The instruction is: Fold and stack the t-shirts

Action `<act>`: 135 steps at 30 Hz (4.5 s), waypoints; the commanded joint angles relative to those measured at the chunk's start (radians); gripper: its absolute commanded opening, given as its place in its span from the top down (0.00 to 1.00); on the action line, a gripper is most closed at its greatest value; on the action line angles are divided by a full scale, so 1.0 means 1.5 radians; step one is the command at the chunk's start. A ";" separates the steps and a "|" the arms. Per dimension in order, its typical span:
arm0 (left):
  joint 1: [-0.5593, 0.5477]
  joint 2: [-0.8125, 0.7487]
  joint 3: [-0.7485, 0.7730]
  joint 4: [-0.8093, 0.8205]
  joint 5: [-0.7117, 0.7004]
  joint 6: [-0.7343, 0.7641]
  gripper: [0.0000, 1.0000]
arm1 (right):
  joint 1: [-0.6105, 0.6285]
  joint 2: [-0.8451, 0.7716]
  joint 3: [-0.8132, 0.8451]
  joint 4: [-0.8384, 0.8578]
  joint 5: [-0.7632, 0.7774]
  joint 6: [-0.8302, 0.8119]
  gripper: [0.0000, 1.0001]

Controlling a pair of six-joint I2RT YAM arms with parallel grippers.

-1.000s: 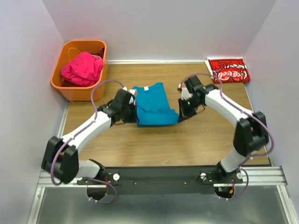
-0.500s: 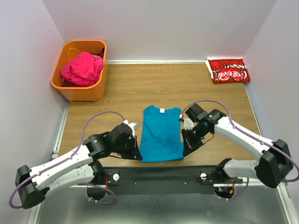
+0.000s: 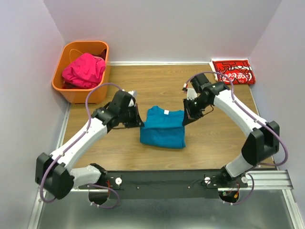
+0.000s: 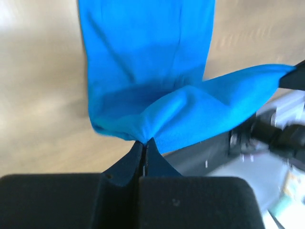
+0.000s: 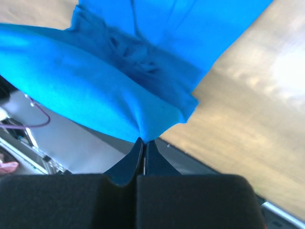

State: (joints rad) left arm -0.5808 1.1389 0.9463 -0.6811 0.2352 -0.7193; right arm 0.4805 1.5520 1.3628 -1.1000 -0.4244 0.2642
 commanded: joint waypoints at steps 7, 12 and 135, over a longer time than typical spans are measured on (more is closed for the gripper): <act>0.117 0.329 0.195 0.145 0.051 0.204 1.00 | -0.123 0.170 0.071 0.067 -0.057 -0.056 0.99; 0.118 0.489 0.327 0.157 0.053 0.241 1.00 | -0.152 0.245 0.079 0.120 -0.065 -0.037 1.00; 0.183 0.221 -0.054 0.437 0.068 0.123 0.57 | -0.080 0.156 -0.227 0.890 -0.371 0.286 0.45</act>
State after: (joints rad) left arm -0.2749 1.6287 0.9127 0.0433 0.3706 -0.5671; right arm 0.2806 1.8652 1.0710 0.2001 -0.9363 0.6643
